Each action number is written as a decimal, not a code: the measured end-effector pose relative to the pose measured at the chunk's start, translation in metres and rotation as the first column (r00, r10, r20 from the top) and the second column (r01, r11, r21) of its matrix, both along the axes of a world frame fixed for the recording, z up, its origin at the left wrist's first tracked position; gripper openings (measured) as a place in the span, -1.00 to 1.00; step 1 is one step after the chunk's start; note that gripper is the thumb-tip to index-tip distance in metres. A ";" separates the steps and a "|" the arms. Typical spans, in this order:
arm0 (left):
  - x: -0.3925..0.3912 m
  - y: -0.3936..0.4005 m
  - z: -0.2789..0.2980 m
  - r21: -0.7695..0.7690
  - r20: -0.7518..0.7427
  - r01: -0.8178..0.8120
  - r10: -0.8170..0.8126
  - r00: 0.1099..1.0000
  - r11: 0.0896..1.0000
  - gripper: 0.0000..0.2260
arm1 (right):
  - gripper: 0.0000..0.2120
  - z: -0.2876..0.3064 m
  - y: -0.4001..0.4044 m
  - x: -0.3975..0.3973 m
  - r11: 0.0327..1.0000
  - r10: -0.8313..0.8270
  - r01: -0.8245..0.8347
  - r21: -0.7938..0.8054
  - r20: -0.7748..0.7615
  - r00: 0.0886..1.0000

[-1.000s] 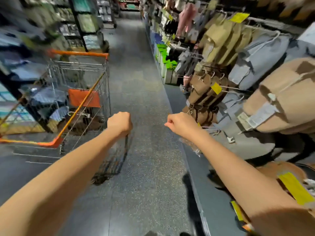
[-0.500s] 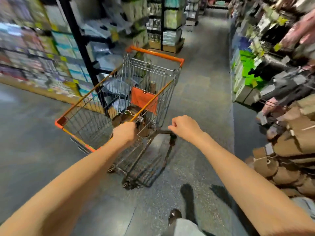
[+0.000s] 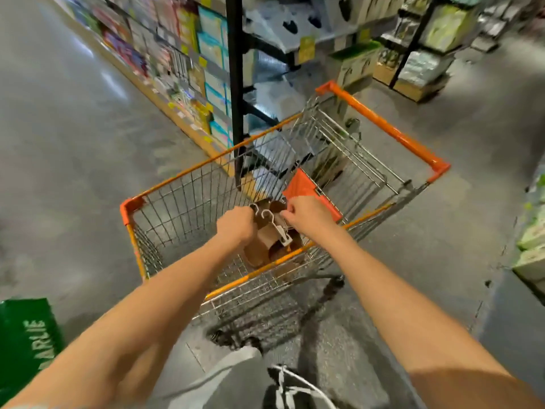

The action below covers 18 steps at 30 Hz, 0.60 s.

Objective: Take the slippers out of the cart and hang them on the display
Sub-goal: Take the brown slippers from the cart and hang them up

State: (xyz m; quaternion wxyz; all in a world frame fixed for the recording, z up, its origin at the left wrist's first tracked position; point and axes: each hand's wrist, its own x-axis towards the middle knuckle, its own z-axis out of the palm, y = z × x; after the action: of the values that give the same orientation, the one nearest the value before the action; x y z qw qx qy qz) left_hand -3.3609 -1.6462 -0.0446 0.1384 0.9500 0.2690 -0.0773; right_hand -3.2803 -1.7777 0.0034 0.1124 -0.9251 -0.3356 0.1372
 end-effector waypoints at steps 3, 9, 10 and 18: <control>0.038 0.005 -0.014 -0.048 -0.050 -0.003 0.000 0.999 0.999 -0.84 | -0.79 -0.017 0.011 0.037 0.996 0.009 -0.013 -0.083 -0.055 0.998; 0.088 0.004 -0.032 -0.134 -0.089 -0.067 0.055 0.994 0.989 -0.79 | -0.74 -0.027 0.021 0.109 0.992 0.013 -0.027 -0.120 -0.117 0.993; 0.094 0.004 -0.037 -0.153 -0.097 -0.085 0.070 0.993 0.985 -0.79 | -0.74 -0.032 0.024 0.117 0.990 0.025 -0.041 -0.136 -0.123 0.992; 0.114 0.015 -0.076 -0.211 -0.209 -0.327 0.284 0.936 0.921 -0.78 | -0.80 -0.078 0.057 0.164 0.936 0.224 -0.271 -0.225 -0.212 0.951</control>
State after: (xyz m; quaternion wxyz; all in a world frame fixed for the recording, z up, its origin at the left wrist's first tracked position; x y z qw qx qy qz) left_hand -3.2467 -1.6312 -0.1206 0.2398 0.8616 0.4139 -0.1699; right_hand -3.1167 -1.7207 -0.0743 0.0064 -0.8655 -0.4180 0.2760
